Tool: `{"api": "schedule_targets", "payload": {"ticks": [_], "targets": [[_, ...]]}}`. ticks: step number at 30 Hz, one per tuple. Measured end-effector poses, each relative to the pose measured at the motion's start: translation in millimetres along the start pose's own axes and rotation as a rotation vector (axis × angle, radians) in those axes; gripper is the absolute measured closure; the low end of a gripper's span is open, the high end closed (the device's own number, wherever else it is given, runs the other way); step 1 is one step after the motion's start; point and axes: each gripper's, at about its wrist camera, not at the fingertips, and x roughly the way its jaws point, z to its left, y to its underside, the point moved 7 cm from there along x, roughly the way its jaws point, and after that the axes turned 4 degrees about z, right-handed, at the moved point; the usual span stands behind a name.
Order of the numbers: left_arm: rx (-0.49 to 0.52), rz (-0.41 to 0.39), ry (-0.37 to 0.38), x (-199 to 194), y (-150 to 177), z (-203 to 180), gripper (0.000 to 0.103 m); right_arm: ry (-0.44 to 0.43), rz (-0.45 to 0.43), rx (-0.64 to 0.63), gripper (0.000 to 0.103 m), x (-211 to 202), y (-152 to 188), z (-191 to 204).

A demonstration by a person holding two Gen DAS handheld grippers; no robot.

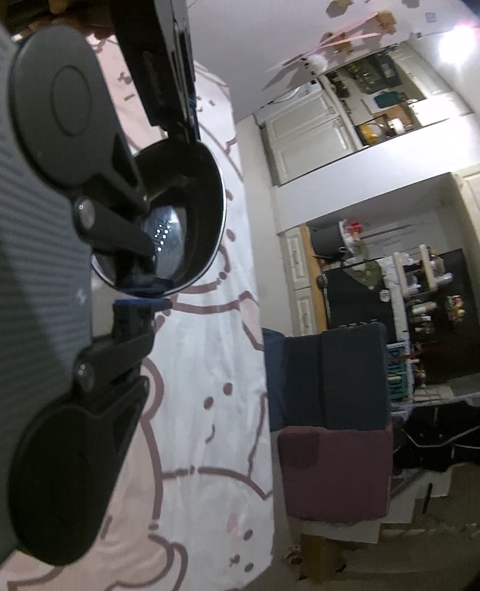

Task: Organize plates and bowls
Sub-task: 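Lift the round steel bowl off the cloth with both tools, then carry the lifted steel bowl with both tools toward the stacked trays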

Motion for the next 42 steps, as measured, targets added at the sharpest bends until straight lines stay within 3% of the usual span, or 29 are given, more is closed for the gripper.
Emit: {"api": "schedule_targets", "payload": {"ticks": [11, 21, 28, 42], "targets": [[0.018, -0.069, 0.048, -67.2, 11.3, -60.4, 0.092, -0.023, -0.081, 0.020, 0.099, -90.5, 9.9, -28.3], [0.040, -0.087, 0.112, -99.4, 31.5, -104.8, 0.092, -0.021, -0.115, 0.008, 0.098, -148.0, 30.6, -59.3], [0.066, -0.051, 0.142, -99.0, 54.4, -129.3, 0.092, -0.004, -0.111, -0.006, 0.098, -174.0, 52.8, -74.5], [0.182, 0.075, 0.146, -64.0, 99.3, -172.6, 0.095, 0.081, 0.007, -0.019, 0.099, -166.7, 90.8, -111.4]]}}
